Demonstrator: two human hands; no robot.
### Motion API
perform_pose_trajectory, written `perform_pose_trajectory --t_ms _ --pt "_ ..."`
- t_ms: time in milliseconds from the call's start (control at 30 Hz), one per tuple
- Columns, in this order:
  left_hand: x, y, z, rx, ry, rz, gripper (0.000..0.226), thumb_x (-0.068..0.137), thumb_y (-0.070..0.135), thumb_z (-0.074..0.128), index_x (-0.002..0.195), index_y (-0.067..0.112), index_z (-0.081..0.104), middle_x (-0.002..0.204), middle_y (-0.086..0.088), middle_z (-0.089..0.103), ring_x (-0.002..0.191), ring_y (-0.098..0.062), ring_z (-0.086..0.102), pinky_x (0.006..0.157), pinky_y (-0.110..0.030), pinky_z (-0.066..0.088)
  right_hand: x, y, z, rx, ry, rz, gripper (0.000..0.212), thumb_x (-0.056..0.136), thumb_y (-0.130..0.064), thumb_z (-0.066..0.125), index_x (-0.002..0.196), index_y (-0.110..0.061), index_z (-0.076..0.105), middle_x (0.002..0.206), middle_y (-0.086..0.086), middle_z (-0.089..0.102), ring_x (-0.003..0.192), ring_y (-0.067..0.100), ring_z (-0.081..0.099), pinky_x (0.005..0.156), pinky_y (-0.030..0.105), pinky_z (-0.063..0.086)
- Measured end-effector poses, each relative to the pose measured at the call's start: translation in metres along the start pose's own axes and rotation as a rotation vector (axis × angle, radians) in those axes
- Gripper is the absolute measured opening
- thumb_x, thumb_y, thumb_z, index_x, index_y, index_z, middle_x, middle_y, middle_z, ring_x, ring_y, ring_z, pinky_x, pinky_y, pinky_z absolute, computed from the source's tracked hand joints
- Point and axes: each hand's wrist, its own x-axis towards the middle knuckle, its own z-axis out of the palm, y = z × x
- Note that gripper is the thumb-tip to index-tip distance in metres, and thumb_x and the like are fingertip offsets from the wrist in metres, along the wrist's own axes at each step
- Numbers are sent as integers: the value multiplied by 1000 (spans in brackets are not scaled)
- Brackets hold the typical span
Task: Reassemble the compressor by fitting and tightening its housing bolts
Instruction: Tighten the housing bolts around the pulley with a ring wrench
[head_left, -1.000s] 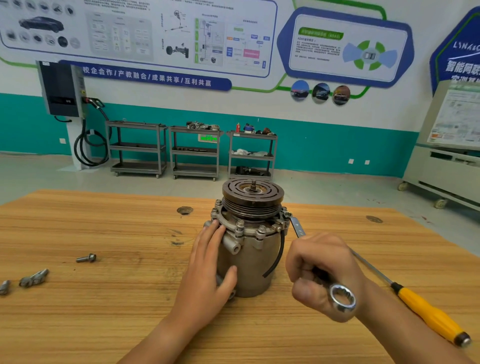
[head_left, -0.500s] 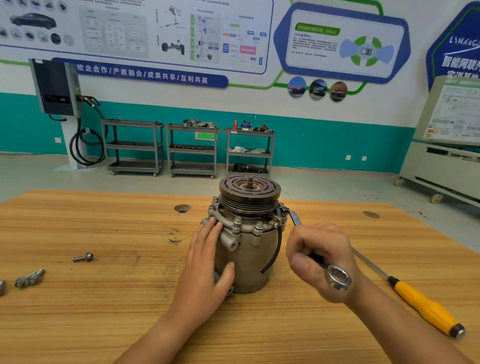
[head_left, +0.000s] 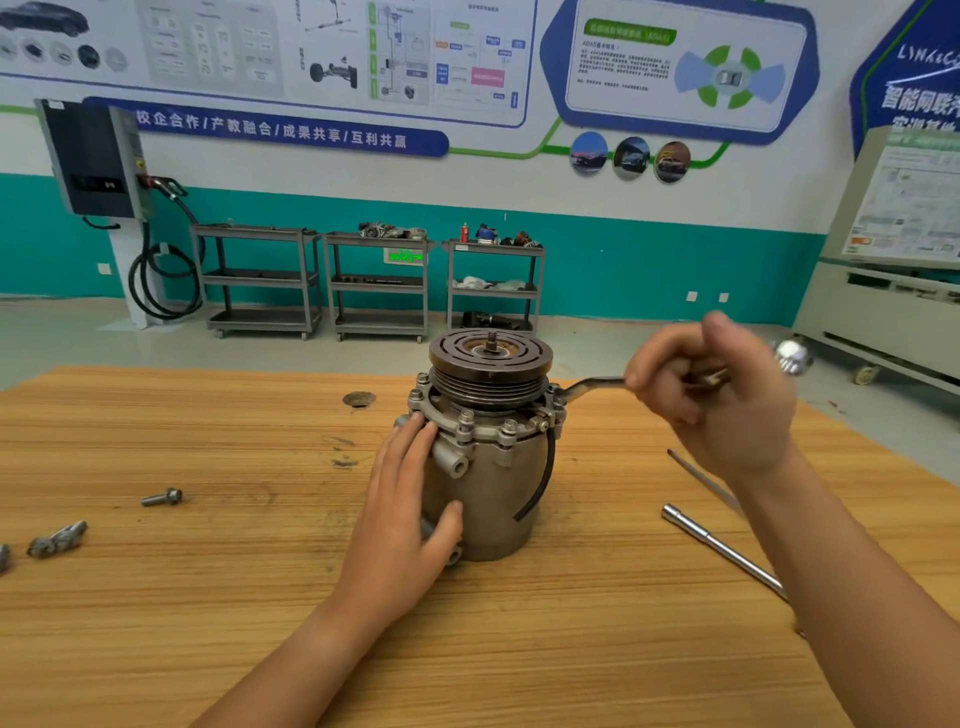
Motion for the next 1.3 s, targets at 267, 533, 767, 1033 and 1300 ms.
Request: perform_pose_trajectory --t_ms 267,533,767,1033,1300 --pt "0 -1 -1 -5 -2 -7 76 88 21 60 138 40 6 145 34 -5 140 5 -5 105 -1 -4 -19 24 -10 44 64 420 62 89 -46 21 99 -17 75 43 1 46 51 19 50 64 27 52" --pt "0 1 -1 -16 2 -4 76 87 20 61 138 39 7 144 34 -4 141 4 -3 105 -1 -3 -19 35 -10 -55 580 339 56 99 -50 20 86 -14 62 34 -8 28 33 7 25 38 17 30" --pt "1 1 0 -19 4 -10 76 87 18 62 139 36 9 145 33 -2 140 7 -3 106 -2 -3 -32 61 6 -335 682 250 41 87 -50 37 77 -18 60 34 -3 39 34 4 39 40 18 39" --pt "1 2 -1 -16 0 -4 76 87 17 62 139 34 10 145 32 -2 137 12 -6 106 -2 -3 -35 60 4 -302 514 455 30 83 -54 40 94 -37 63 38 -1 50 35 7 50 39 21 47" --pt "0 0 -2 41 -30 1 76 89 23 58 138 39 2 143 35 -10 138 8 -10 104 -1 -7 -68 77 1 -870 706 350 48 77 -61 38 96 -23 61 62 -13 54 56 1 48 50 22 37"
